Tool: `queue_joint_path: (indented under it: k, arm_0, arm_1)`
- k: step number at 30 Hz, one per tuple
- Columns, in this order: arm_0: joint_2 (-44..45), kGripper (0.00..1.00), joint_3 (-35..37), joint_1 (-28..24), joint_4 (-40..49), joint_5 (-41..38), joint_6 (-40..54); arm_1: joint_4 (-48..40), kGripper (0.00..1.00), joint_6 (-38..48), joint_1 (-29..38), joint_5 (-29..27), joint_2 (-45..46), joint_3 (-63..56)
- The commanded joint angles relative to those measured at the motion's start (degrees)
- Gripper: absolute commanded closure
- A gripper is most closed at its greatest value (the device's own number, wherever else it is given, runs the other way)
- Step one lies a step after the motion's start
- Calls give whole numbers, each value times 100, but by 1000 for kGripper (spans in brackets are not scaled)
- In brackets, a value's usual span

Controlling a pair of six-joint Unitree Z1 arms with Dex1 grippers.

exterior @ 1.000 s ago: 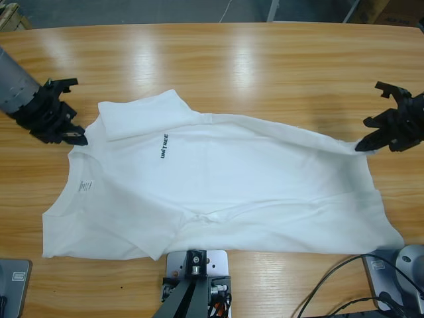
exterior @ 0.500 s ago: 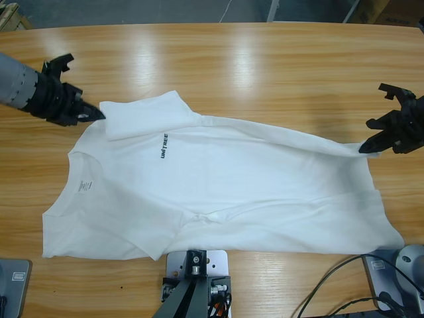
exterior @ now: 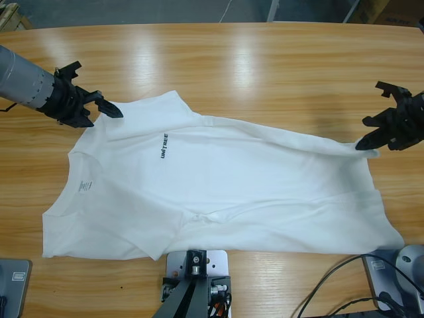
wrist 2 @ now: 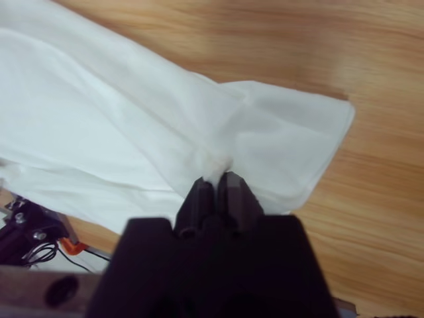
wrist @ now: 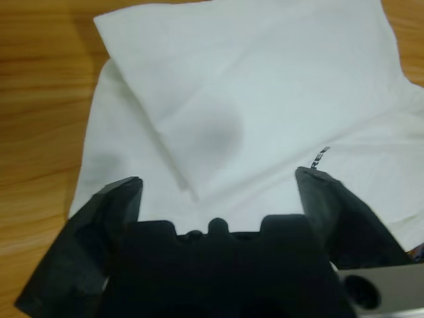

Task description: Fold clothes

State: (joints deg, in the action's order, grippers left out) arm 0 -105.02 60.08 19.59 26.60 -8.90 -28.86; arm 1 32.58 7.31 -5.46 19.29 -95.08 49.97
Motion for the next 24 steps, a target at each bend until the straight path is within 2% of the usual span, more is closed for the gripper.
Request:
queue_joint_path:
  k: [1,24]
  arm_0:
    - [-425,142,-360,-45,-188,-318,-248]
    - [-652,137,-480,71,-856,-469,-830]
  arm_1:
    - [-87,1000,8,60,-75,-268,-177]
    - [-108,1000,8,59,-92,-253,-172]
